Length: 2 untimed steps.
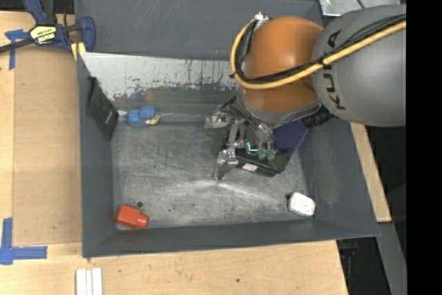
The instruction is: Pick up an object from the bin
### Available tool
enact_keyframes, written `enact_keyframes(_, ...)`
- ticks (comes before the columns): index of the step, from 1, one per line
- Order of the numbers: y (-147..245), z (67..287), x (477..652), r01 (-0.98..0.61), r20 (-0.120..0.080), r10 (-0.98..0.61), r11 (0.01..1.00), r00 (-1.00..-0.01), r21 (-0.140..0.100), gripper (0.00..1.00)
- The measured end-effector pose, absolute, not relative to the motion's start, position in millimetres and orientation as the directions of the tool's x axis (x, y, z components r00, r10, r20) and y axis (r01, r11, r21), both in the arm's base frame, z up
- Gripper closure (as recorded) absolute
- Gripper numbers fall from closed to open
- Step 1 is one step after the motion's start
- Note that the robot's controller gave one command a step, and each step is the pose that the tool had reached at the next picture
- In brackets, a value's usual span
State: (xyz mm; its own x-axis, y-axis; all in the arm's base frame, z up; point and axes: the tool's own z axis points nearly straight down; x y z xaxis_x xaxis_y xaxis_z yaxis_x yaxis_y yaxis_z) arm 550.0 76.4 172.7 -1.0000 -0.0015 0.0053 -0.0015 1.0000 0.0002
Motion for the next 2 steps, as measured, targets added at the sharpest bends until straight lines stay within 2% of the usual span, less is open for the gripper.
enact_keyframes(1, 16, 120, 591.5, 0.030, -0.003, 0.030, 1.000, -1.000, -0.003, 0.00)
enact_keyframes(2, -13, 91, 601.6, -0.029, -0.008, -0.029, 1.000, -1.000, 0.006, 0.00)
